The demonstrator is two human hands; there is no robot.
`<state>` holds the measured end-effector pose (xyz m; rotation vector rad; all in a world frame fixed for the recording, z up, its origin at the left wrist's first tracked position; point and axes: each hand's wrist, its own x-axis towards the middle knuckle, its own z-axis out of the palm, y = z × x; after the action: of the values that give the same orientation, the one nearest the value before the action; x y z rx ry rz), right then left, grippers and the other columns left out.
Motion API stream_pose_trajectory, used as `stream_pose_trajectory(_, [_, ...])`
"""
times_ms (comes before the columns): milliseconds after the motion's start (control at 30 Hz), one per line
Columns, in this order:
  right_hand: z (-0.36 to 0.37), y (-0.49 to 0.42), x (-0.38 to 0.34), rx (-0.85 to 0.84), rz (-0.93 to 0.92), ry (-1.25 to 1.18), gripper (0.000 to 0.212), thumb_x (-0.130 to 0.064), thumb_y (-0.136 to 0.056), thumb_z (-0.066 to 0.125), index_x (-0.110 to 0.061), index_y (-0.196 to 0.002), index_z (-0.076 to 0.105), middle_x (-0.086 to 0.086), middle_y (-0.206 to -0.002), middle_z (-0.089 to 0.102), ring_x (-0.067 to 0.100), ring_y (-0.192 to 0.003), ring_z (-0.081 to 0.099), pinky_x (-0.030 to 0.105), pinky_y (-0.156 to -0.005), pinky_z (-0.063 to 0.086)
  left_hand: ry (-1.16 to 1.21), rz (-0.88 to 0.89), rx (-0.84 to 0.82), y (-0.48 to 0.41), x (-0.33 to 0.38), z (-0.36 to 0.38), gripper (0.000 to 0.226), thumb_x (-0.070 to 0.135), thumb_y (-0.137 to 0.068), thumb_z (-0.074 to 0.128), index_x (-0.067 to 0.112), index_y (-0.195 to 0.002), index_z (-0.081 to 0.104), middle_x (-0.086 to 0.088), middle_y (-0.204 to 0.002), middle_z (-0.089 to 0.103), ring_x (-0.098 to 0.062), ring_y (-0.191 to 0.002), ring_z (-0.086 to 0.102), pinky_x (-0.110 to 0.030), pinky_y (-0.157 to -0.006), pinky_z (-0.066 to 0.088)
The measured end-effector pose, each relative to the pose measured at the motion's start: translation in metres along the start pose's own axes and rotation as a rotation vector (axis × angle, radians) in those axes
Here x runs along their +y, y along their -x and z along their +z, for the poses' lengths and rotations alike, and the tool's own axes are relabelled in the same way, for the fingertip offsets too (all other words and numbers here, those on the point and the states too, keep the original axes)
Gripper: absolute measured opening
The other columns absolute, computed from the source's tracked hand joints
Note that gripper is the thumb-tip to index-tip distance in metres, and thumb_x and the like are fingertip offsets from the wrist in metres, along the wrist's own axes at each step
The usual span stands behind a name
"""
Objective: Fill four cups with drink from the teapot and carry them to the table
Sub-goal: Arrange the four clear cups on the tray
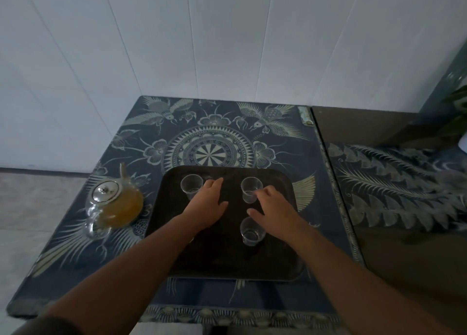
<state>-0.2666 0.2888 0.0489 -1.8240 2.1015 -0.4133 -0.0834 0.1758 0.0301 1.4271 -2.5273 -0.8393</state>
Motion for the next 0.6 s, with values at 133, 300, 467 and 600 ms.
stream_pose_trajectory(133, [-0.017,0.011,0.000,-0.016,-0.017,0.064,0.048,-0.045,-0.093,0.060,-0.017,-0.131,0.050,0.005,-0.127,0.047,0.021,-0.117,0.048,0.034,-0.090,0.048,-0.076,-0.032,0.009,0.027,0.009,-0.005,0.077,0.033,-0.095,0.070,0.018,-0.160,0.032,-0.009,-0.161,0.040,-0.025,-0.146,0.044,-0.040,-0.116,0.040])
stream_pose_trajectory(300, [-0.030,0.027,-0.007,0.005,-0.041,0.099,0.044,-0.047,-0.093,0.058,-0.018,-0.125,0.051,0.005,-0.123,0.048,0.023,-0.113,0.050,0.038,-0.088,0.050,-0.154,-0.038,0.056,0.056,0.023,-0.007,0.066,0.036,-0.094,0.070,0.020,-0.153,0.044,-0.006,-0.153,0.052,-0.022,-0.141,0.049,-0.039,-0.113,0.042])
stream_pose_trajectory(467, [-0.029,0.038,-0.009,-0.002,-0.036,0.101,0.044,-0.046,-0.094,0.056,-0.017,-0.127,0.050,0.006,-0.125,0.050,0.024,-0.115,0.051,0.039,-0.089,0.049,-0.193,-0.062,0.084,0.077,0.035,-0.004,0.055,0.035,-0.096,0.068,0.020,-0.146,0.052,-0.004,-0.146,0.058,-0.020,-0.135,0.054,-0.035,-0.109,0.045])
stream_pose_trajectory(600, [-0.027,0.042,-0.007,0.000,-0.027,0.080,0.046,-0.041,-0.093,0.059,-0.019,-0.132,0.049,0.005,-0.128,0.051,0.023,-0.116,0.052,0.037,-0.090,0.049,-0.215,-0.068,0.071,0.082,0.039,-0.004,0.052,0.035,-0.095,0.067,0.020,-0.143,0.053,-0.005,-0.143,0.059,-0.021,-0.134,0.056,-0.036,-0.106,0.048])
